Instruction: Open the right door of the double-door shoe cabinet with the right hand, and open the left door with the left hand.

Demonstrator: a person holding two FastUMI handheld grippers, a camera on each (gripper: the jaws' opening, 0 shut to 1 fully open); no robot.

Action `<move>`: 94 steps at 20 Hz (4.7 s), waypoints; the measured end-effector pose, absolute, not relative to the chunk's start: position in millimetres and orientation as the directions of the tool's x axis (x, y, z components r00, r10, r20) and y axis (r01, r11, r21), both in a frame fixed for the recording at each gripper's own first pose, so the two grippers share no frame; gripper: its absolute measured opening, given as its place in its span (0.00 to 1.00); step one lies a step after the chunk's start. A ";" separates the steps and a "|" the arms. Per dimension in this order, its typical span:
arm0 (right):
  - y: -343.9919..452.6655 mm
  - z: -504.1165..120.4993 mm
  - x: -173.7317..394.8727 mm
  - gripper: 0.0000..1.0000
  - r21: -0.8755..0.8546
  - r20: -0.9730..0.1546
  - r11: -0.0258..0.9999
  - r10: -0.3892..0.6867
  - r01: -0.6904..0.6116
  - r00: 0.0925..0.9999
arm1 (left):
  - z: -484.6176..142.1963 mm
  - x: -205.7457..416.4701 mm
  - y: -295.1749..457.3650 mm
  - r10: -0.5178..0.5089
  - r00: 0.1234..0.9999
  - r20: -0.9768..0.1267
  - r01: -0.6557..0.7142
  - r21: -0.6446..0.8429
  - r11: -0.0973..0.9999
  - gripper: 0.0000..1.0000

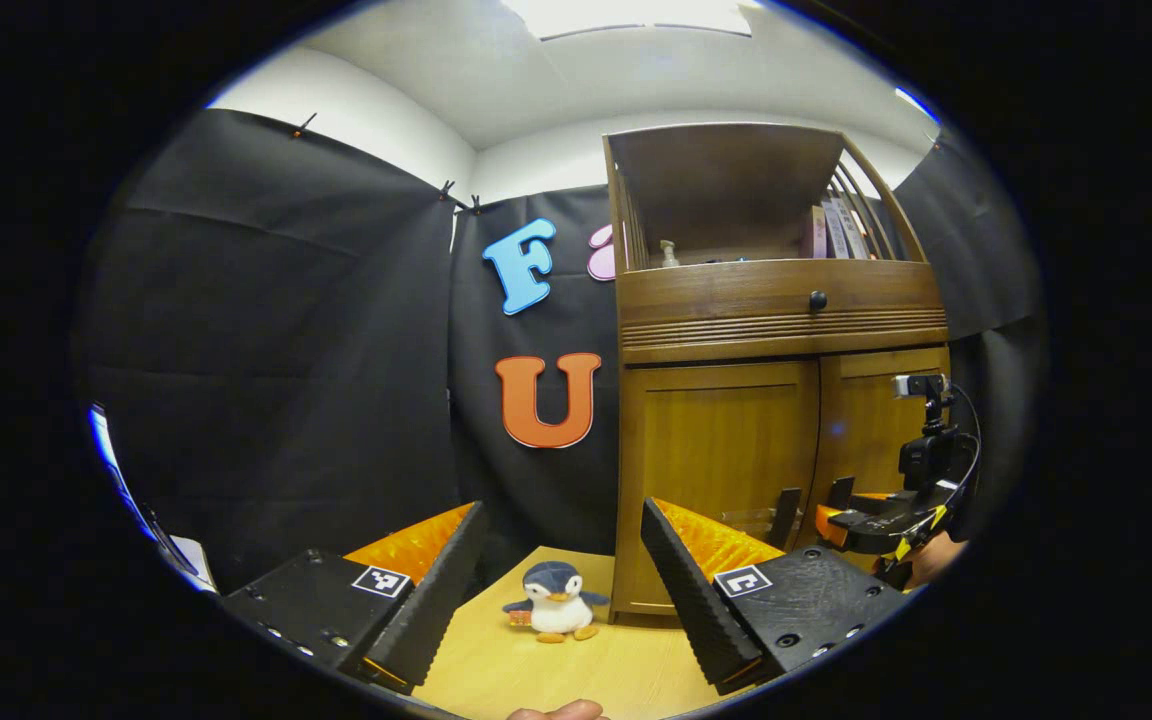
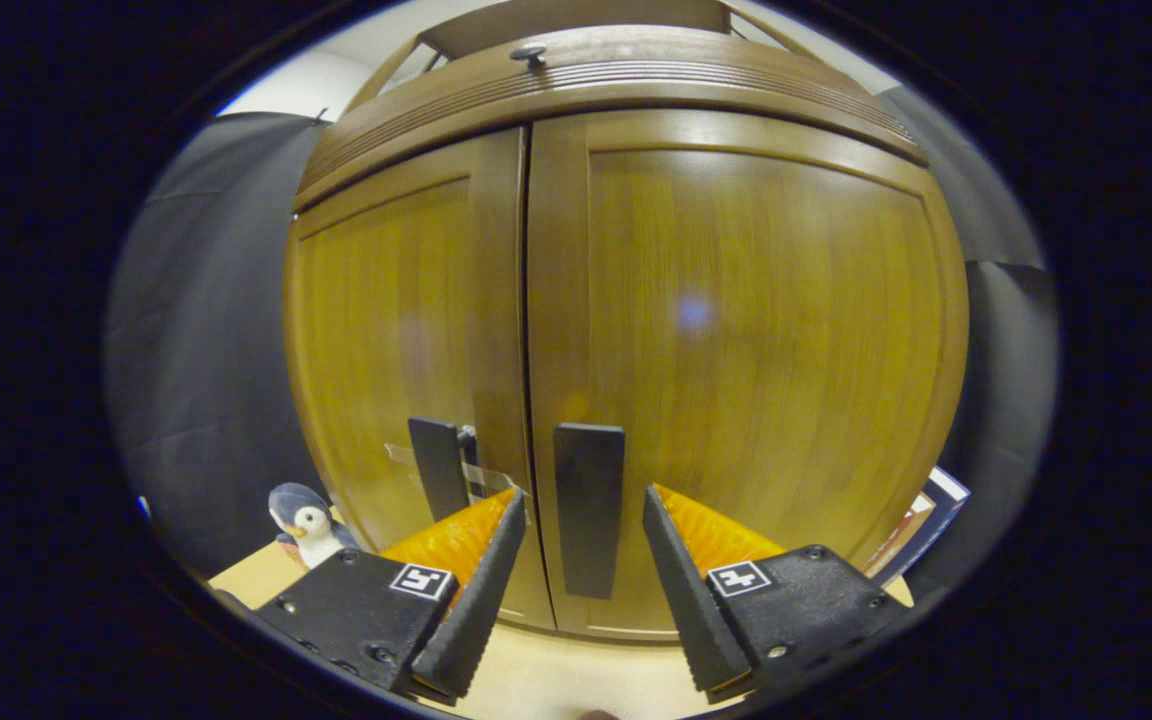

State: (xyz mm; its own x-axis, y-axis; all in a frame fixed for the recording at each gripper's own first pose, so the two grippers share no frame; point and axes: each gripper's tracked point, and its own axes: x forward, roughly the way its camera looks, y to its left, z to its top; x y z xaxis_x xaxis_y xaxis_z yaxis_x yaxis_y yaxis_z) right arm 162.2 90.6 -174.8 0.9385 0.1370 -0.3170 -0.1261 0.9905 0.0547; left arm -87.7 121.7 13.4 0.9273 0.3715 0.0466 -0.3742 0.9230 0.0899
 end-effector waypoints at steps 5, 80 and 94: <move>89.2 -188.9 172.7 0.63 0.052 -0.345 0.993 0.118 -0.107 0.931 | 10.7 -89.4 132.3 0.399 0.916 0.041 -0.401 0.081 0.912 0.95; -88.3 -164.8 -64.1 0.12 0.045 -0.338 0.988 -0.123 0.146 0.933 | -47.5 9.7 -62.9 -0.155 0.985 -0.082 0.157 0.022 0.987 0.95; -144.3 -162.4 -73.0 0.04 0.072 -0.342 0.978 -0.161 0.196 0.926 | -83.3 58.4 -89.1 -0.173 0.974 -0.150 0.177 0.020 0.984 0.95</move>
